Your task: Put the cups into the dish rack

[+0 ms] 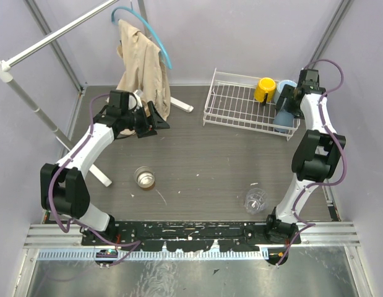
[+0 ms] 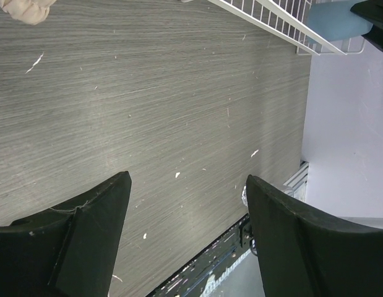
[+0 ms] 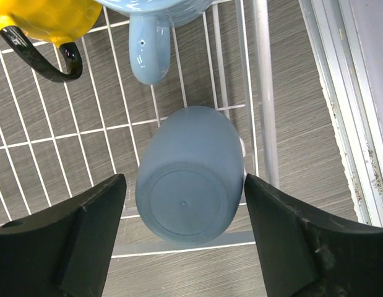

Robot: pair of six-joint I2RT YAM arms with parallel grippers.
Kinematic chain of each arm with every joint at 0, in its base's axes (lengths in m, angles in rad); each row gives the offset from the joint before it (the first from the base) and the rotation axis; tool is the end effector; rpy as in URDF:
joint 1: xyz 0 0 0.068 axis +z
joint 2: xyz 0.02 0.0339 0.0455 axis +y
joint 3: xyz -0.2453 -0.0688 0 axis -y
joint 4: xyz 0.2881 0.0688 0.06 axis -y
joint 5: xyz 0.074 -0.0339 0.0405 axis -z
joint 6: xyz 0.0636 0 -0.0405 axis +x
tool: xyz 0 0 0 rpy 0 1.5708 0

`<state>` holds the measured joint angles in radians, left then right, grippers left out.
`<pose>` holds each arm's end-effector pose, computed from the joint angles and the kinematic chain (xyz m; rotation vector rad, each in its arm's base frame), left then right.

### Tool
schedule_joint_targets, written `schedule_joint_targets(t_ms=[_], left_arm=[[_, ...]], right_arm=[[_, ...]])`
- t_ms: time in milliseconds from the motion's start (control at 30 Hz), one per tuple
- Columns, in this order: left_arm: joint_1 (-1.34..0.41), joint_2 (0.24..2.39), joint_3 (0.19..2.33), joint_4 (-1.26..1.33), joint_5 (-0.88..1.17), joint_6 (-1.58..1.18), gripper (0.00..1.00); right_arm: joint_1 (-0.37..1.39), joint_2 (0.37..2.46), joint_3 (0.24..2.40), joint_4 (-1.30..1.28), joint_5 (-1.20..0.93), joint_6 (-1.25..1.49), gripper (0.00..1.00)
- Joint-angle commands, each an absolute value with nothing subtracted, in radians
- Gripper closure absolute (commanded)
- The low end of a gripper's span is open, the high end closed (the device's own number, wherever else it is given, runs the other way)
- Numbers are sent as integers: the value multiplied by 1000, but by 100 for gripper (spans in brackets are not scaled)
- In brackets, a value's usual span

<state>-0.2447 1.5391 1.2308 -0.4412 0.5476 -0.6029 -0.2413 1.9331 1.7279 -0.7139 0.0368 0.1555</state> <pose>0.3790 -0.1288 0.2410 -0.1391 2.4193 -1.0465 0.4701 -0.1181 0.2335 0.5061 2.4389 -0.0819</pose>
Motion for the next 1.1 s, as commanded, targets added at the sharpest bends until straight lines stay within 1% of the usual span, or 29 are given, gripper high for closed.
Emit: schedule_joint_targets(t_ms=[0, 167, 367, 533, 667, 900, 1067], left_arm=[[-243, 1531, 1262, -460, 551, -586, 18], [-244, 1515, 1260, -469, 557, -576, 18], [-269, 1479, 1252, -520, 553, -542, 16], [-345, 1447, 1260, -588, 508, -494, 15], [-440, 1426, 1275, -631, 447, -471, 16], [-703, 1436, 1332, -711, 303, -450, 15], [-870, 1496, 1407, -738, 233, -460, 13]], right_arm=[[-236, 1907, 1763, -710, 68, 140, 14], [-233, 1877, 1766, -709, 72, 145, 9], [-228, 1847, 1818, -753, 100, 150, 8], [-227, 1797, 1802, -766, 129, 149, 7], [-227, 1747, 1783, -777, 142, 162, 7], [-214, 1647, 1762, -794, 164, 188, 7], [-142, 1588, 1764, -820, 166, 211, 7]])
